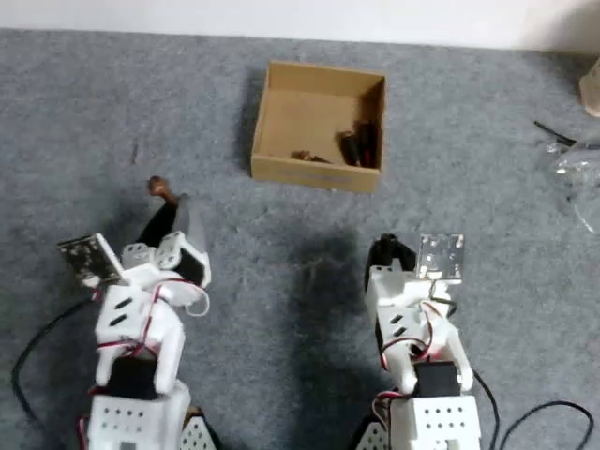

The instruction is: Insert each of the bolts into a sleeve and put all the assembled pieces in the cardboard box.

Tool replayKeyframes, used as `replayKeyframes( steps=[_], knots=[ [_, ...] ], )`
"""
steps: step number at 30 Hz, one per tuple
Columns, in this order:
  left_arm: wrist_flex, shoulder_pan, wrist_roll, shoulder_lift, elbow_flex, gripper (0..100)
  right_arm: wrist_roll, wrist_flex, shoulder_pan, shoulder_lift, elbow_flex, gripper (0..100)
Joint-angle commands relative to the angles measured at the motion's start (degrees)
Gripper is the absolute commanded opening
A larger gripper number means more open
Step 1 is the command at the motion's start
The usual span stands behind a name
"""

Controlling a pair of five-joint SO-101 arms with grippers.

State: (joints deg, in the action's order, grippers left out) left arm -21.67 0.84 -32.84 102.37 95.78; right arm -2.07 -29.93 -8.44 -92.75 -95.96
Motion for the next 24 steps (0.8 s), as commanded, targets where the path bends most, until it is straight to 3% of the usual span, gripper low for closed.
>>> replayKeyframes(
  steps=[1, 8, 11, 16, 24],
  knots=[
    [1.76, -2.15, -1.67, 1.71, 1.36, 1, 0.88, 3.21, -2.51, -1.10, -3.91, 0.5],
    [-4.31, -5.58, -1.85, 1.71, 1.36, 1, 1.05, 3.30, -9.98, -1.10, -3.91, 0.5],
    [-4.40, -7.34, -1.85, 1.80, 1.36, 1, 7.03, 3.30, -14.02, -1.10, -3.91, 0.5],
    [4.31, -12.09, -1.67, 1.89, 1.36, 1, 23.21, 3.12, -21.93, -1.10, -3.91, 0.5],
    [9.49, -16.31, -1.58, 1.89, 1.36, 1, 24.26, 3.47, -28.70, -1.19, -3.82, 0.5]
  ],
)
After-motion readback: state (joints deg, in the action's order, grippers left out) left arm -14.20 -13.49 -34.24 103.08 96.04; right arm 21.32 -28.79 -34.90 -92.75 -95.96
